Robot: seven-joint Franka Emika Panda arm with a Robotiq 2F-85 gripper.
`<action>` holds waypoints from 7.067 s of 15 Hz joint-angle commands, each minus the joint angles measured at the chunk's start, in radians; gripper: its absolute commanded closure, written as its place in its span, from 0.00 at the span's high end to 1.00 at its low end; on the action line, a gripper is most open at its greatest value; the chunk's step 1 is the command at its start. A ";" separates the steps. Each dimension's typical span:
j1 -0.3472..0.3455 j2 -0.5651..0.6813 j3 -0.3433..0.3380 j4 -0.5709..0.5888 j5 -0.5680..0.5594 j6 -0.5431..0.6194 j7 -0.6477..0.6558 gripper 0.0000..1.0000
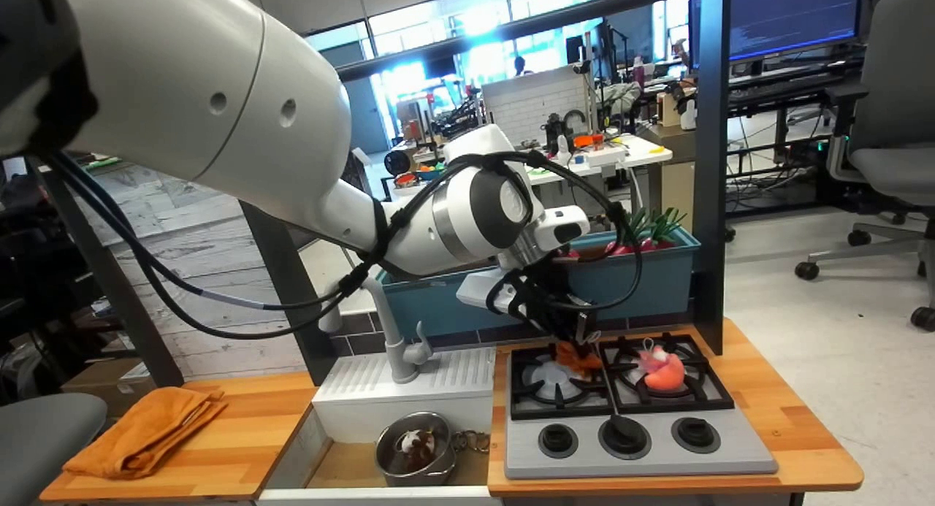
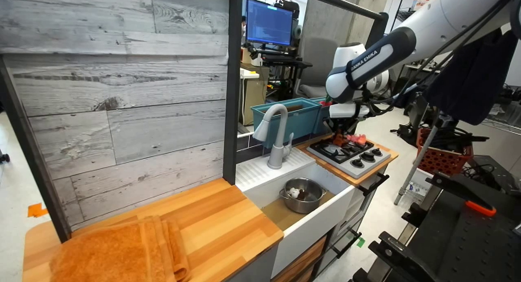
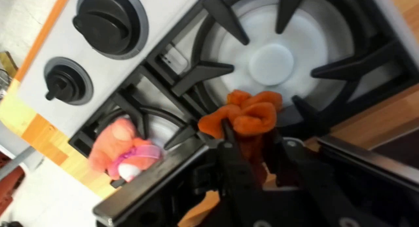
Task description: Put the three plush toys inside the silver pot in the sink, wipe the left side of the counter with the orange towel
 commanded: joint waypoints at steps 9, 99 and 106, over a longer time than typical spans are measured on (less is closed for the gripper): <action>-0.067 -0.448 0.290 -0.572 0.016 0.153 -0.640 0.05; -0.192 0.040 0.026 0.080 0.098 0.094 0.043 0.65; -0.188 0.040 0.011 0.055 0.093 0.100 0.095 0.12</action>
